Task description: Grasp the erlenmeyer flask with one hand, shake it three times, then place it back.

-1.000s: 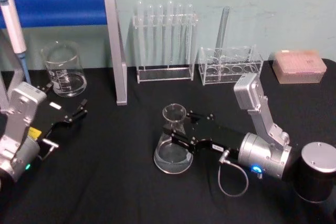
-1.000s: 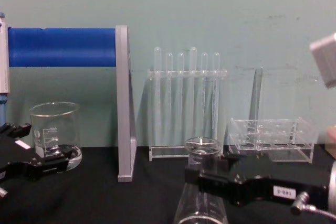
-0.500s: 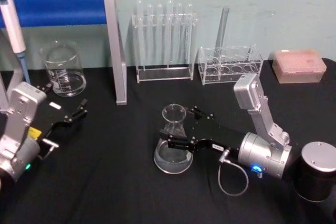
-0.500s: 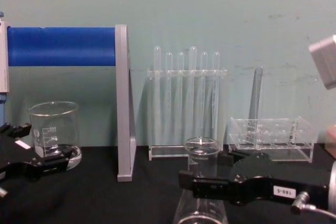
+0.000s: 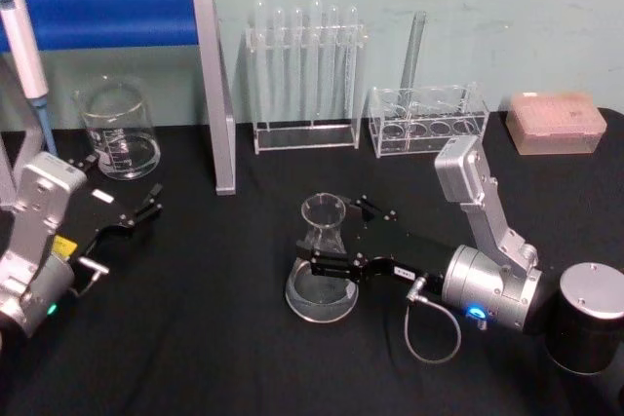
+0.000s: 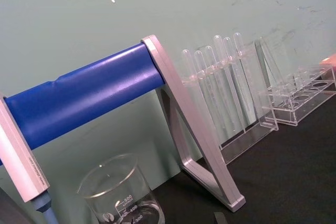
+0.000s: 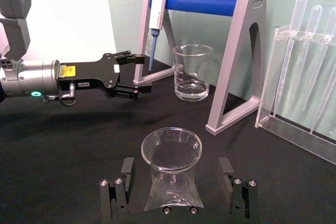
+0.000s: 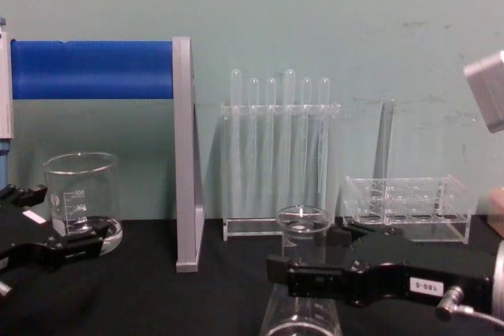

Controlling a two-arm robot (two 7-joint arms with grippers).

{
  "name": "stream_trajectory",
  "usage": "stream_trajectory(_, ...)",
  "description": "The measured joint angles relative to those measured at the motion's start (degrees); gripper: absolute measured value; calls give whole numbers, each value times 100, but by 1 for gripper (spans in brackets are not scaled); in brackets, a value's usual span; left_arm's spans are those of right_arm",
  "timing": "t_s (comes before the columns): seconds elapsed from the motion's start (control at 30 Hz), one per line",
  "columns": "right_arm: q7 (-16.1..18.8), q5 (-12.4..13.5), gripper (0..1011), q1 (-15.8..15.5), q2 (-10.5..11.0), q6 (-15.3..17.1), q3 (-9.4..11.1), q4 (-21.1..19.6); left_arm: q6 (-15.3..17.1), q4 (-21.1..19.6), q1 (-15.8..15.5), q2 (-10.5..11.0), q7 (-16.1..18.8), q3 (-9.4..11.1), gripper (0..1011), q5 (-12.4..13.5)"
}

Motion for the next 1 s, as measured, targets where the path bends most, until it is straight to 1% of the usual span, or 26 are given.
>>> stream_trajectory(0.13, 0, 1, 1003, 0, 6, -2, -3, -6, 0, 0, 0, 0, 0, 0, 1001, 0)
stream_trajectory(0.3, 11, -7, 1003, -19, 62, -3, -25, -69, 0, 0, 0, 0, 0, 0, 1001, 0)
stream_trajectory(0.6, -57, -33, 1003, -203, 230, 15, 15, -306, 0, 0, 0, 0, 0, 0, 1001, 0)
stream_trajectory(0.8, -186, -42, 1003, -471, 437, 56, 146, -595, 0, 0, 0, 0, 0, 0, 1001, 0)
stream_trajectory(0.83, -227, -42, 1002, -559, 498, 71, 191, -679, 0, 0, 0, 0, 0, 0, 1001, 0)
stream_trajectory(0.93, -289, -31, 1003, -699, 593, 92, 269, -802, 0, 0, 0, 0, 0, 0, 1001, 0)
stream_trajectory(1.0, -378, -10, 1003, -857, 688, 112, 376, -922, 0, 0, 0, 0, 0, 0, 1001, 0)
